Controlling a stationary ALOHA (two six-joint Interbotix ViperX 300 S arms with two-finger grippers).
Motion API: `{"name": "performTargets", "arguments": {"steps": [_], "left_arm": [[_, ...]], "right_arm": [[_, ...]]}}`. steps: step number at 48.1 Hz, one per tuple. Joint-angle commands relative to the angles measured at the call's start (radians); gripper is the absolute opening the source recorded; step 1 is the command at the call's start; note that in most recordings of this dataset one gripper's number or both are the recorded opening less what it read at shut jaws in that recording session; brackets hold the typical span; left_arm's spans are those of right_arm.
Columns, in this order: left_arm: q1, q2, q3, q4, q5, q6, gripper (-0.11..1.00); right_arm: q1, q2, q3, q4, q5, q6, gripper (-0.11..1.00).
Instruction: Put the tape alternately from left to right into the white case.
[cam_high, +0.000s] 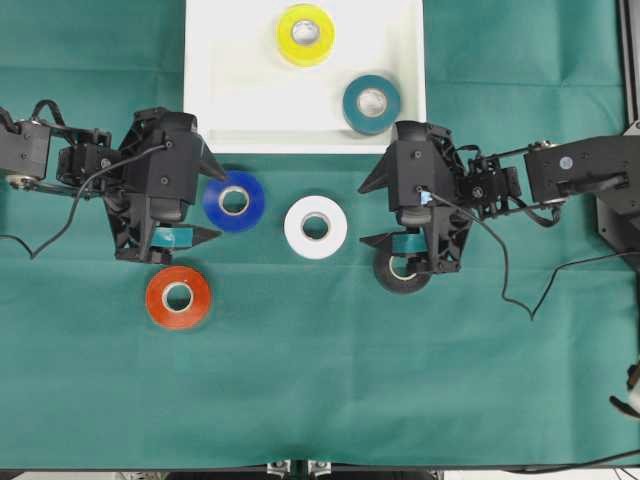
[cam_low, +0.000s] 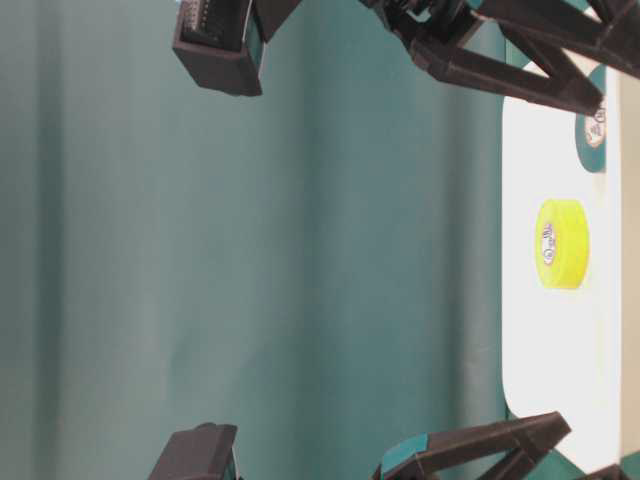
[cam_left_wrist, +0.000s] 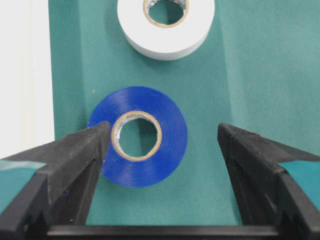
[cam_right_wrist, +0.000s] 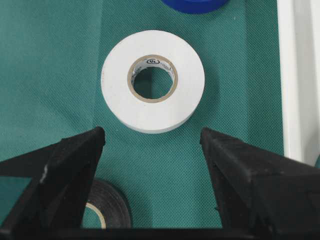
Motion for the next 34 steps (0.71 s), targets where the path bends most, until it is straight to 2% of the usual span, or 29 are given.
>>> {"name": "performTargets", "arguments": {"steps": [1, 34], "left_arm": [[-0.003, -0.02, -0.008, -0.002, -0.008, 0.0, 0.87], [-0.003, -0.021, 0.002, -0.003, -0.006, -0.003, 0.87]], "right_arm": [[0.0, -0.009, -0.02, -0.002, -0.008, -0.002, 0.81], [0.018, 0.123, -0.141, -0.002, 0.025, -0.003, 0.81]]}}
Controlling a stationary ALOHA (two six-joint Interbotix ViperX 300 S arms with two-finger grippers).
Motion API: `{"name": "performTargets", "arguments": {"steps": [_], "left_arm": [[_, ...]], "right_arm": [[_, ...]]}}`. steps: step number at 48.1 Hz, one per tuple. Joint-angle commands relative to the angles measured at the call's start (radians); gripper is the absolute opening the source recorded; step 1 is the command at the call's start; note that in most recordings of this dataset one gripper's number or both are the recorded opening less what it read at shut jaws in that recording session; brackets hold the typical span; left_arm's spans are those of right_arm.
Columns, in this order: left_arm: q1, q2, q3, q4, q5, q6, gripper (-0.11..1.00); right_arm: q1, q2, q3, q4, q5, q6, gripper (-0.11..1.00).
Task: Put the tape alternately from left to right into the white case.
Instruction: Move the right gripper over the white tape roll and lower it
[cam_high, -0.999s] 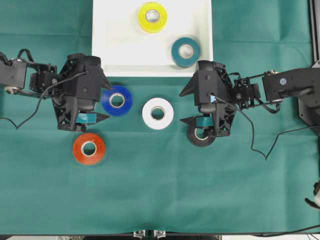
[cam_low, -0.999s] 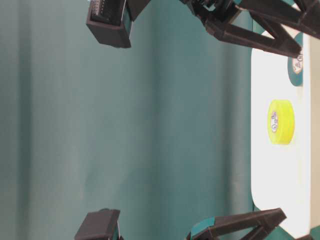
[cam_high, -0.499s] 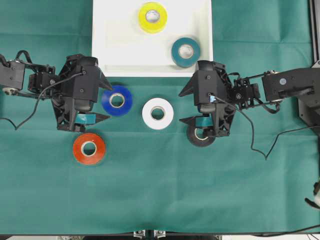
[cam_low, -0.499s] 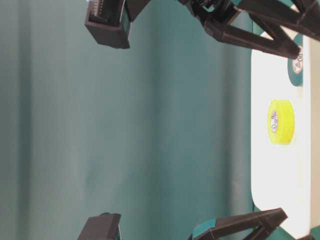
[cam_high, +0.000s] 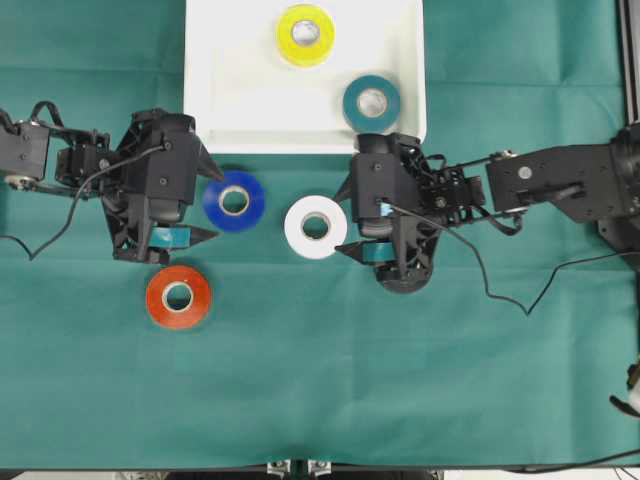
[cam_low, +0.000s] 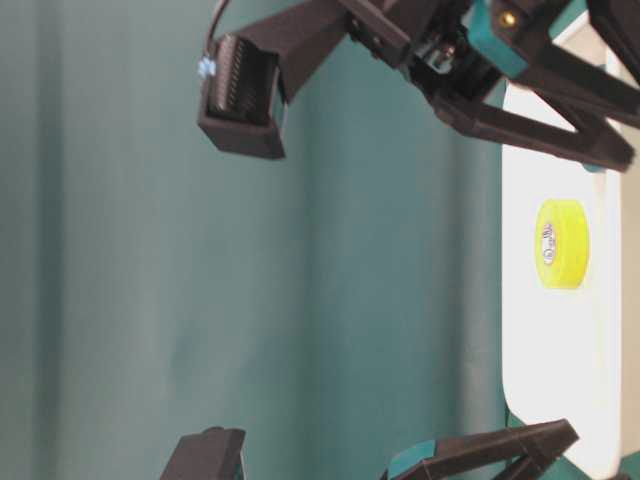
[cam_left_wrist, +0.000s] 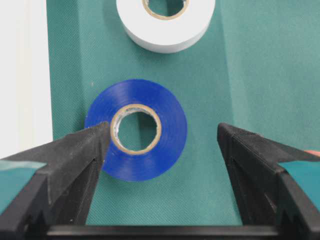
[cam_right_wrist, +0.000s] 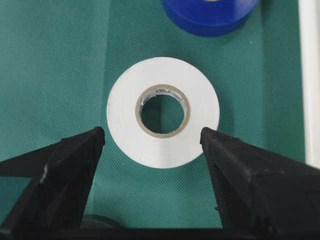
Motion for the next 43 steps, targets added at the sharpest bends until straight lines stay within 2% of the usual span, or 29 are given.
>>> {"name": "performTargets", "arguments": {"steps": [1, 17, 43], "left_arm": [[-0.003, -0.018, -0.009, -0.002, -0.006, -0.002, 0.87], [-0.003, -0.018, -0.009, -0.002, -0.006, -0.002, 0.87], [-0.005, -0.018, -0.002, -0.002, -0.008, -0.002, 0.87]], "right_arm": [[0.003, -0.003, -0.029, -0.003, 0.006, 0.0, 0.81], [0.021, 0.011, -0.043, -0.003, -0.002, 0.003, 0.81], [0.034, 0.137, -0.123, -0.003, -0.011, 0.005, 0.81]]}}
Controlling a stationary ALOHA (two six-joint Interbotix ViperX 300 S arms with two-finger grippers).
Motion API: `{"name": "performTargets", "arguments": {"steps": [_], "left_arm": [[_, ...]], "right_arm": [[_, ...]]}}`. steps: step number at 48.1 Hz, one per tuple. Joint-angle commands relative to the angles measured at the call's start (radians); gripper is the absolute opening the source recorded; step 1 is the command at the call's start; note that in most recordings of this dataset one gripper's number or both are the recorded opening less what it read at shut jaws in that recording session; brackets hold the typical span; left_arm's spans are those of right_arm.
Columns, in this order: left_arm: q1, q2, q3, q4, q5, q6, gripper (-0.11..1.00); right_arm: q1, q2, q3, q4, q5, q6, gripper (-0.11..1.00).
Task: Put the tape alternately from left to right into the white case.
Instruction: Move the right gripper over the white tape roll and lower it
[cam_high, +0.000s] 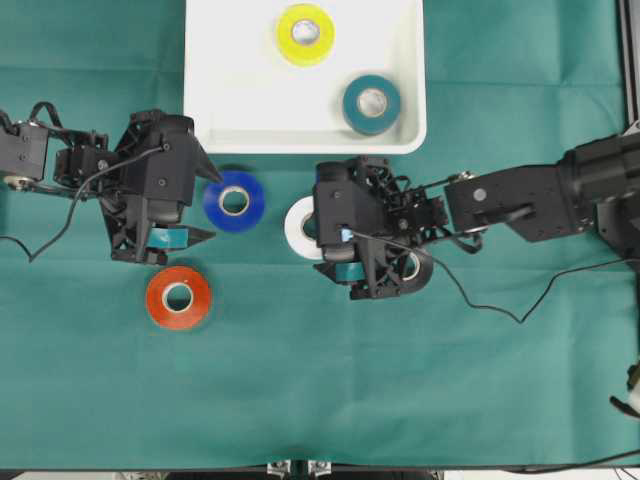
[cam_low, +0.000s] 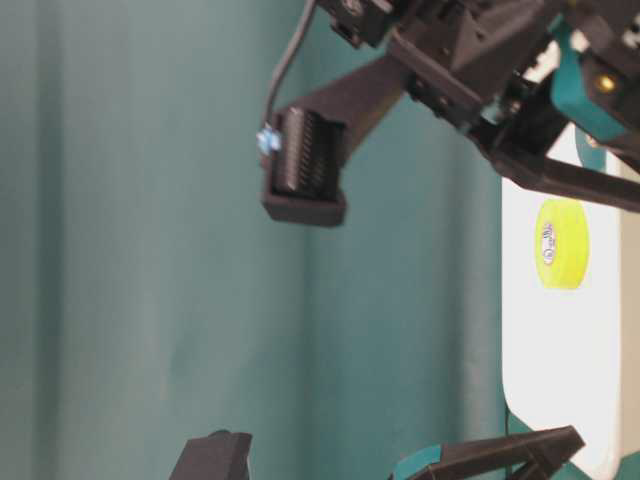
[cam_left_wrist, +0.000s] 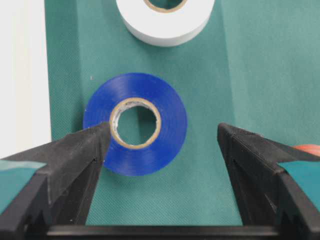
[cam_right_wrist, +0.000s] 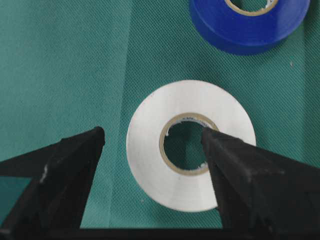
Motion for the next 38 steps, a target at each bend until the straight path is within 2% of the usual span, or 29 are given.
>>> {"name": "performTargets", "arguments": {"steps": [1, 38], "left_arm": [[-0.005, -0.02, -0.011, -0.002, -0.008, 0.0, 0.87], [-0.005, -0.02, -0.017, -0.006, -0.009, -0.003, 0.87]], "right_arm": [[0.002, -0.003, -0.025, -0.002, -0.006, 0.002, 0.81], [-0.009, 0.071, -0.029, 0.0, -0.005, 0.011, 0.81]]}}
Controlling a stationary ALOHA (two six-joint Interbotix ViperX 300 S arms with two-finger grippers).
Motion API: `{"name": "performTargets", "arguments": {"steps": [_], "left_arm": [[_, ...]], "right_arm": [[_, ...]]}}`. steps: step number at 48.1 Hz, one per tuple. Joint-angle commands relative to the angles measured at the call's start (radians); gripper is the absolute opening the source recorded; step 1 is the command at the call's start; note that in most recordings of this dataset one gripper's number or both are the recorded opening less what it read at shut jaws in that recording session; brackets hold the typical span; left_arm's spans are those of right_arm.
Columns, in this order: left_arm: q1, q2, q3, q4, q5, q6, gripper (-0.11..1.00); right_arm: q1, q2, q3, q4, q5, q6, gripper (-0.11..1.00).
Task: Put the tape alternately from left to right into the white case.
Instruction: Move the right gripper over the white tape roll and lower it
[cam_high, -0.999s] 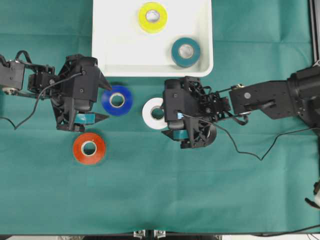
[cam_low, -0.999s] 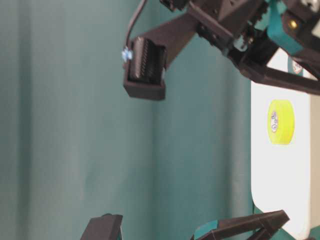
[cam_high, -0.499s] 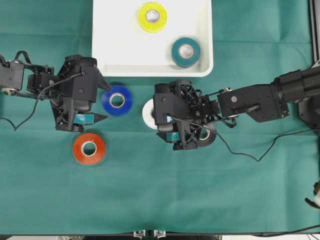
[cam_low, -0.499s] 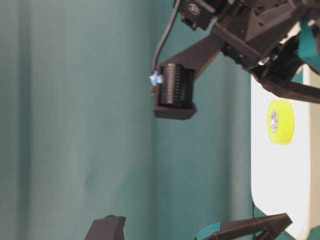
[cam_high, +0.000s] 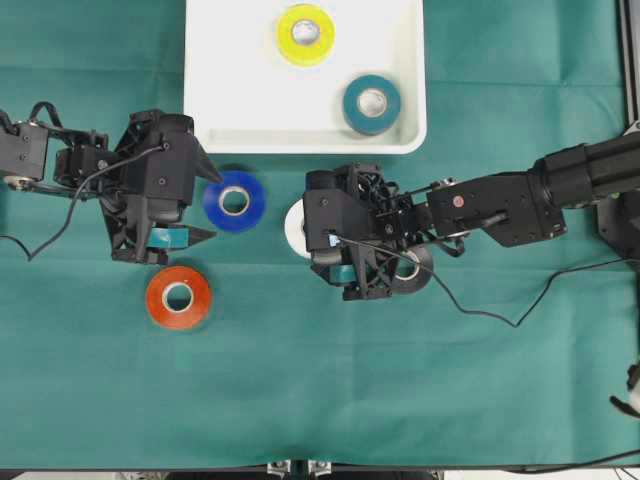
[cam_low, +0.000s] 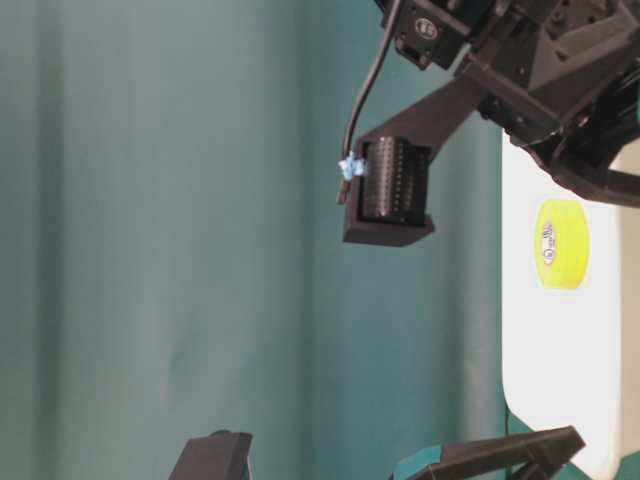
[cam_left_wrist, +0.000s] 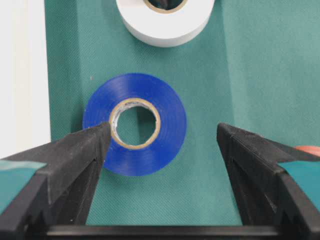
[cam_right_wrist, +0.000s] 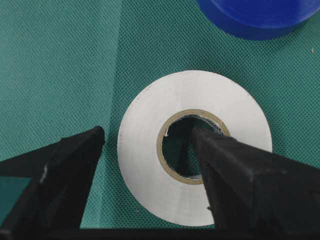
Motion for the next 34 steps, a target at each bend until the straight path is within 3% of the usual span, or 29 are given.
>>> {"name": "performTargets", "arguments": {"steps": [1, 16, 25, 30, 34], "left_arm": [[-0.006, -0.02, -0.017, -0.003, -0.008, -0.002, 0.87], [-0.008, -0.018, -0.015, -0.003, -0.008, -0.002, 0.87], [-0.014, -0.02, -0.012, -0.003, -0.009, -0.002, 0.87], [-0.017, -0.02, -0.012, -0.003, -0.008, -0.002, 0.87], [-0.017, -0.02, -0.012, -0.003, -0.008, -0.002, 0.87]], "right_arm": [[-0.005, -0.009, -0.012, 0.0, -0.002, 0.009, 0.81], [-0.006, -0.006, -0.025, 0.0, -0.002, 0.021, 0.76], [-0.006, 0.002, -0.04, -0.002, 0.0, 0.02, 0.57], [-0.008, 0.002, -0.048, -0.003, 0.003, 0.014, 0.36], [-0.008, 0.0, -0.054, -0.012, 0.017, 0.012, 0.34]]}}
